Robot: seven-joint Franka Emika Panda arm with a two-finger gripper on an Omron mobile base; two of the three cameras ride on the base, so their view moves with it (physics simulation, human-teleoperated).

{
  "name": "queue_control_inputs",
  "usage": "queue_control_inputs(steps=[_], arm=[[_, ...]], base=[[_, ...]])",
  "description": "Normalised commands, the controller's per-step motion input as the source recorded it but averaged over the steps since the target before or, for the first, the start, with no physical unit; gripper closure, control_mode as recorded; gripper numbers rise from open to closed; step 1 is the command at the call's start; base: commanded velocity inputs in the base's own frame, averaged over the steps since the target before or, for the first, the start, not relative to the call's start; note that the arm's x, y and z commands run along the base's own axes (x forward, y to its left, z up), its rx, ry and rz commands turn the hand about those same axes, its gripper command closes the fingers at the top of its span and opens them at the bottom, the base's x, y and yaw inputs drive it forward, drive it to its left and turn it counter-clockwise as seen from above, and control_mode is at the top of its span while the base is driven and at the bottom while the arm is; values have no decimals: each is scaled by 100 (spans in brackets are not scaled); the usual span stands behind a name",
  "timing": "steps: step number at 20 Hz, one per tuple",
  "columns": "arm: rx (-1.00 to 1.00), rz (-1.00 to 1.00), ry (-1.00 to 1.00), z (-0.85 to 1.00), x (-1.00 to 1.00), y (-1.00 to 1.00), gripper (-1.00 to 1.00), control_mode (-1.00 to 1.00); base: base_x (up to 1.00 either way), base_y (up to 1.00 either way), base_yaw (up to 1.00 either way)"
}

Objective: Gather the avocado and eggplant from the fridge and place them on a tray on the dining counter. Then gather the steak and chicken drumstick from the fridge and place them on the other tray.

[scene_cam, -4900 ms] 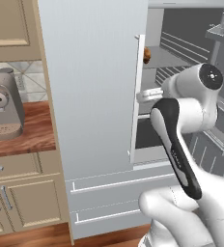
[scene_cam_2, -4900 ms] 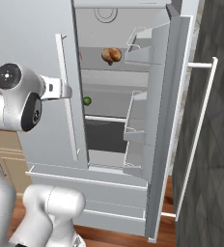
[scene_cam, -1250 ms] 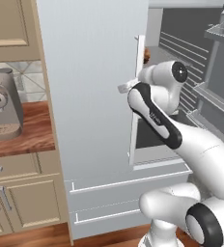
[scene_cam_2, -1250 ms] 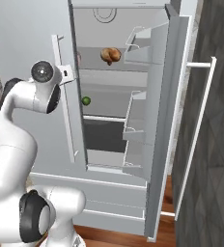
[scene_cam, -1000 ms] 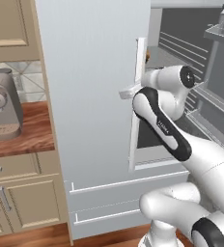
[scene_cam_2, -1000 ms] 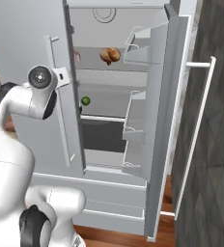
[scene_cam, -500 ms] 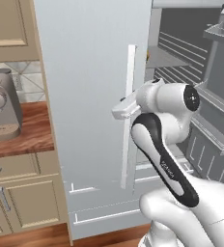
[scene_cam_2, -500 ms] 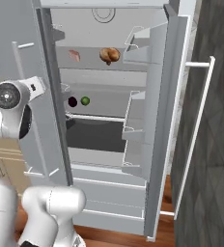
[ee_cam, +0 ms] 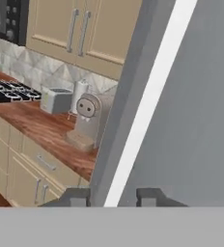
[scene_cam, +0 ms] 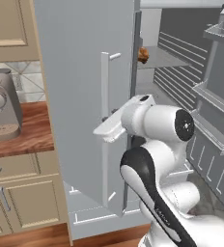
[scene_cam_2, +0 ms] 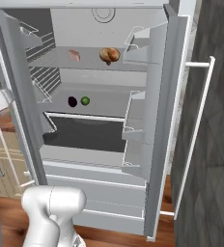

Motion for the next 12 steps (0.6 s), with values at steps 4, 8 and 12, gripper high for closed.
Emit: queue_control_inputs(steps=[4, 8, 12], arm=[[19, -7, 0, 5, -100, -6, -100, -100], [32, -14, 4, 28, -96, -63, -100, -100], [42, -24, 23, 46, -48, -87, -100, -100]], base=[[0, 0, 0], [0, 0, 0], [0, 0, 0]])
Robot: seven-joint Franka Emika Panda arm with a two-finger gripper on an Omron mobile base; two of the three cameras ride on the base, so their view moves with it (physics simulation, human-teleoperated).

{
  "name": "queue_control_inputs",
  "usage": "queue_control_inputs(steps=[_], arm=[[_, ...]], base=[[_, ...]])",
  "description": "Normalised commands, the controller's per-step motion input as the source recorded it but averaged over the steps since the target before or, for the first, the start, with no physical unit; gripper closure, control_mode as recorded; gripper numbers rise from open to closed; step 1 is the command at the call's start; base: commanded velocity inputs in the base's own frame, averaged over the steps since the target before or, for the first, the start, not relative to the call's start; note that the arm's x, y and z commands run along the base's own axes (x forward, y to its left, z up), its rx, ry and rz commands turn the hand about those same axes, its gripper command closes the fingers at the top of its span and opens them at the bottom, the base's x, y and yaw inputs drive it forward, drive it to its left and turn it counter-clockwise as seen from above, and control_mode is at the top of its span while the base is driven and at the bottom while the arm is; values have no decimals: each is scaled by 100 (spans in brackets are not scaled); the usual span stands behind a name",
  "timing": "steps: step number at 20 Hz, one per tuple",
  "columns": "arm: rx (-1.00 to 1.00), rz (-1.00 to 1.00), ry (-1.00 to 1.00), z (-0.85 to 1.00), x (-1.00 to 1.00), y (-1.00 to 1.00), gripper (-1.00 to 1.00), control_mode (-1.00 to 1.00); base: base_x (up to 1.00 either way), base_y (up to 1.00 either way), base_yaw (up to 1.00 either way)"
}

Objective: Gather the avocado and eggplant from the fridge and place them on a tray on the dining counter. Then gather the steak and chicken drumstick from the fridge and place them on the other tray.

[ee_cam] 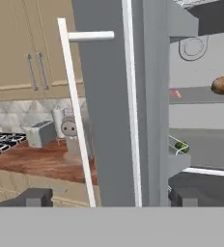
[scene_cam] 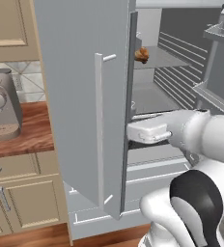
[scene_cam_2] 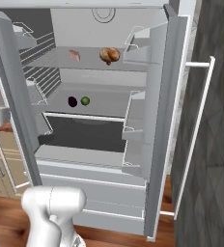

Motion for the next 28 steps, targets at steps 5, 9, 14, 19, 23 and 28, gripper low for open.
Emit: queue_control_inputs(steps=[5, 9, 14, 19, 23, 28], arm=[[46, -18, 34, 28, -5, -96, -100, -100], [45, -6, 40, 7, 6, -94, -100, -100], [34, 0, 24, -20, 7, -60, -100, -100], [15, 4, 10, -29, 44, -4, -100, -100], [11, 4, 12, -18, 65, 8, -100, -100], [8, 4, 9, -14, 63, 18, -100, -100]], base=[[0, 0, 0], [0, 0, 0], [0, 0, 0], [0, 0, 0], [0, 0, 0], [0, 0, 0]])
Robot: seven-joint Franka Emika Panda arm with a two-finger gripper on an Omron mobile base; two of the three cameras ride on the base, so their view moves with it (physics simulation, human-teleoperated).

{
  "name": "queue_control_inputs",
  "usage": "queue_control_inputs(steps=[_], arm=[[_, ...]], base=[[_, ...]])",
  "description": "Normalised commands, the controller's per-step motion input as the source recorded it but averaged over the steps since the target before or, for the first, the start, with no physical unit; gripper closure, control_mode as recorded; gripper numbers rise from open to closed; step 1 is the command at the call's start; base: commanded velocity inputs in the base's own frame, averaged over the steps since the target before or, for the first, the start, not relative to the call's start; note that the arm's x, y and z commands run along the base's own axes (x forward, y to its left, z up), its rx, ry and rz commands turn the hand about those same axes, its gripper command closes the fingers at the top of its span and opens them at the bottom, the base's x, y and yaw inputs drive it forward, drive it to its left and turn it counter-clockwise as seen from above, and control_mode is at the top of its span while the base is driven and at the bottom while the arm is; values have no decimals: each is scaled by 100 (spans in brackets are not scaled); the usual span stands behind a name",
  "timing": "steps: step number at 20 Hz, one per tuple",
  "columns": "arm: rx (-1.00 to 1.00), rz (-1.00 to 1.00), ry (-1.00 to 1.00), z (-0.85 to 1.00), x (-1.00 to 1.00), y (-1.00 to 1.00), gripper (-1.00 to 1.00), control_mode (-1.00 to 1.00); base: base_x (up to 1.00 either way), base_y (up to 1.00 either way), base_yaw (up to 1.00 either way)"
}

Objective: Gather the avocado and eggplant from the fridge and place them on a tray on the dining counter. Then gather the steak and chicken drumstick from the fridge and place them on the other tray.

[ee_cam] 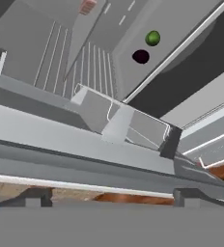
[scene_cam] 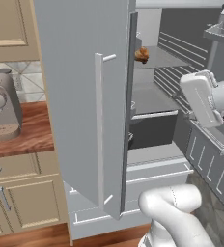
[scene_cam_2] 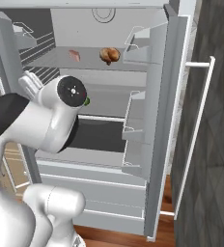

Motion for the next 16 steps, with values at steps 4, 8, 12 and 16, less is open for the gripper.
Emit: queue_control_inputs(steps=[4, 8, 12, 16], arm=[[5, 1, 7, -4, 51, 23, -100, -100], [5, 2, 8, -1, 49, 16, -100, -100], [5, 3, 8, -2, 47, 18, -100, -100], [6, 2, 10, 0, 50, 25, -100, -100]], base=[[0, 0, 0], [0, 0, 0], [0, 0, 0], [0, 0, 0]])
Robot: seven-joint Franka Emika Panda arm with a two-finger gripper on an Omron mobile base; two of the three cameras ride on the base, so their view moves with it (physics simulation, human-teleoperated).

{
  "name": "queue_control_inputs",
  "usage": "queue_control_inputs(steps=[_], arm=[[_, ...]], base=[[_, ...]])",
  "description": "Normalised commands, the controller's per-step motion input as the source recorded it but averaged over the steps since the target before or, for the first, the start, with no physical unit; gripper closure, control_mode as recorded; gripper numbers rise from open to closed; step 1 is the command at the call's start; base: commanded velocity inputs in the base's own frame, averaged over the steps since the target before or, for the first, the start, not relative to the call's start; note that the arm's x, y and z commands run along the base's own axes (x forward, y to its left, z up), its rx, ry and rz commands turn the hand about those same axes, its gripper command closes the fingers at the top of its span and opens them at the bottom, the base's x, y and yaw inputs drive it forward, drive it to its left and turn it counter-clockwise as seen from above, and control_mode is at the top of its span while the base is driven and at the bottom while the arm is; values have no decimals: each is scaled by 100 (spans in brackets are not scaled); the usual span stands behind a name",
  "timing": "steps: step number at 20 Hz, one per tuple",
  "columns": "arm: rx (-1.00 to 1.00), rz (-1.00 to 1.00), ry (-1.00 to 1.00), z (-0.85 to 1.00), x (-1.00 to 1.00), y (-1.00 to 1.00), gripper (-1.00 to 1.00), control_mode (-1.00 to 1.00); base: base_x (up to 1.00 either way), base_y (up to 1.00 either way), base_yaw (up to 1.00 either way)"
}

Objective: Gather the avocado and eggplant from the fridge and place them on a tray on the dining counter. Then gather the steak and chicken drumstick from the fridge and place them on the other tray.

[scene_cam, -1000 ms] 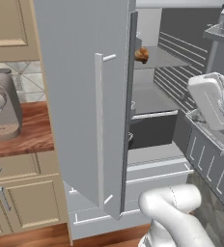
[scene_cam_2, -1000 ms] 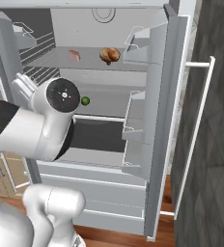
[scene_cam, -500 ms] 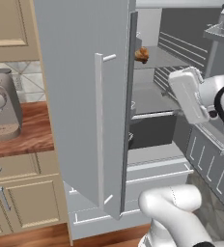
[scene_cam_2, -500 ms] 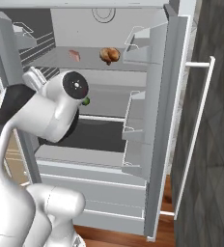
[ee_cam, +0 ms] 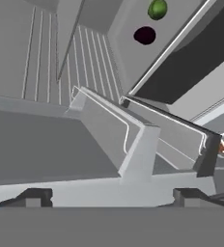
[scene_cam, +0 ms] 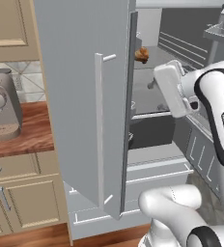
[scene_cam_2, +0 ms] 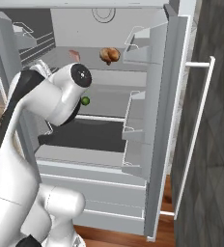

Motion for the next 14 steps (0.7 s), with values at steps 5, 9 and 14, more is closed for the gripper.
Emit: queue_control_inputs(steps=[5, 9, 14], arm=[[5, 3, 8, -1, 46, 28, -100, -100], [3, 1, 5, -2, 46, 34, -100, -100], [4, 2, 3, 0, 34, 22, -100, -100]], base=[[0, 0, 0], [0, 0, 0], [0, 0, 0]])
